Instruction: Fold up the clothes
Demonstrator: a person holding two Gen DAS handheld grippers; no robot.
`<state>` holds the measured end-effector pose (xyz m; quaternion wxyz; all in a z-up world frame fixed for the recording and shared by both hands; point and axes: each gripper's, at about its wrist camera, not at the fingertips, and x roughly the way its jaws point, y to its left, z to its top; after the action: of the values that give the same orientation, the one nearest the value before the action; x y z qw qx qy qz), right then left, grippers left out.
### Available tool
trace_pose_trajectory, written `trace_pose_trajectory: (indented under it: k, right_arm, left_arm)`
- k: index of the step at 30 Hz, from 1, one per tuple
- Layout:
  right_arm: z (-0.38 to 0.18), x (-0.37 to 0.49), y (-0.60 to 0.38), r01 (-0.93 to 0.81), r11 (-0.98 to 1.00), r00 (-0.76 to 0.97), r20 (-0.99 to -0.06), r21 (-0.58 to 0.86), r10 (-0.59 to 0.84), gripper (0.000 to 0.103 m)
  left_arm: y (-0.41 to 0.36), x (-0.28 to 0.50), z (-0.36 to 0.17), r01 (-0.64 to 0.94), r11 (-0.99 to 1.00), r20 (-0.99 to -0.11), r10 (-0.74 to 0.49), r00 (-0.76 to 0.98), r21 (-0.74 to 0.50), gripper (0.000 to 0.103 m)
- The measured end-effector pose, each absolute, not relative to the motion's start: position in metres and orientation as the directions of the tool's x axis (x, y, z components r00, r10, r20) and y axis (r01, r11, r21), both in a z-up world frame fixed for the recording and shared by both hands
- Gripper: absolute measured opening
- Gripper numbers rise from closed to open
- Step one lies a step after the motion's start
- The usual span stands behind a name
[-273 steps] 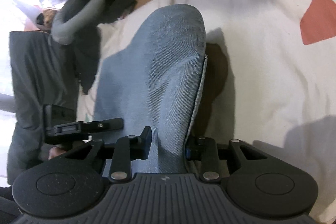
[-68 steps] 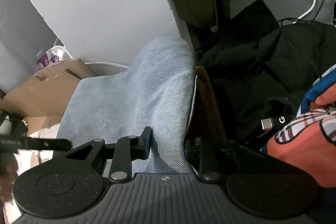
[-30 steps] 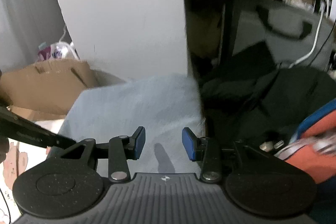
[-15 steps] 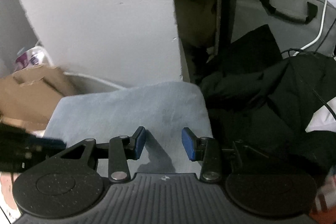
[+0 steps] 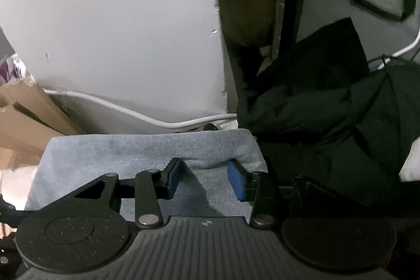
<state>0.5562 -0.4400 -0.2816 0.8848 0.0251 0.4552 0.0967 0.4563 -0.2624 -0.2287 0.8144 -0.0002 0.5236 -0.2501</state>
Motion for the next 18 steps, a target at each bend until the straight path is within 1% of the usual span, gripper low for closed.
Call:
trace_pose_trajectory:
  k: [2,5,9,14,16,17,18]
  right_arm:
    - [-0.274,0.551,-0.439,-0.153,0.981,0.569,-0.801,0.121,0.188,0.047]
    - [-0.259,0.532,-0.44,-0.188,0.974,0.574,-0.79,0.129,0.215,0.047]
    - [-0.249,0.499,-0.443,-0.22,0.965,0.582,-0.776,0.14,0.245,0.047]
    - [-0.257,0.459,-0.445,-0.241,0.961,0.571,-0.782,0.133,0.251,0.047]
    - [-0.262,0.446,-0.447,-0.24,0.962,0.568,-0.785,0.131,0.248,0.047]
    - [-0.265,0.44,-0.448,-0.238,0.962,0.569,-0.784,0.132,0.248,0.047]
    - [-0.267,0.434,-0.449,-0.237,0.962,0.569,-0.784,0.132,0.248,0.047]
  left_arm:
    - [-0.26,0.453,-0.224,0.406,0.871,-0.851,-0.418,0.319,-0.276,0.028]
    - [-0.256,0.444,-0.217,0.416,0.858,-0.841,-0.444,0.309,-0.301,0.028]
    - [-0.25,0.432,-0.217,0.413,0.828,-0.813,-0.511,0.281,-0.378,0.028]
    - [-0.25,0.421,-0.224,0.432,0.824,-0.807,-0.512,0.294,-0.365,0.028]
    - [-0.249,0.424,-0.228,0.428,0.834,-0.817,-0.495,0.296,-0.349,0.021]
    - [-0.248,0.427,-0.23,0.422,0.839,-0.823,-0.485,0.296,-0.342,0.015]
    - [-0.247,0.429,-0.232,0.412,0.846,-0.829,-0.475,0.295,-0.338,0.005]
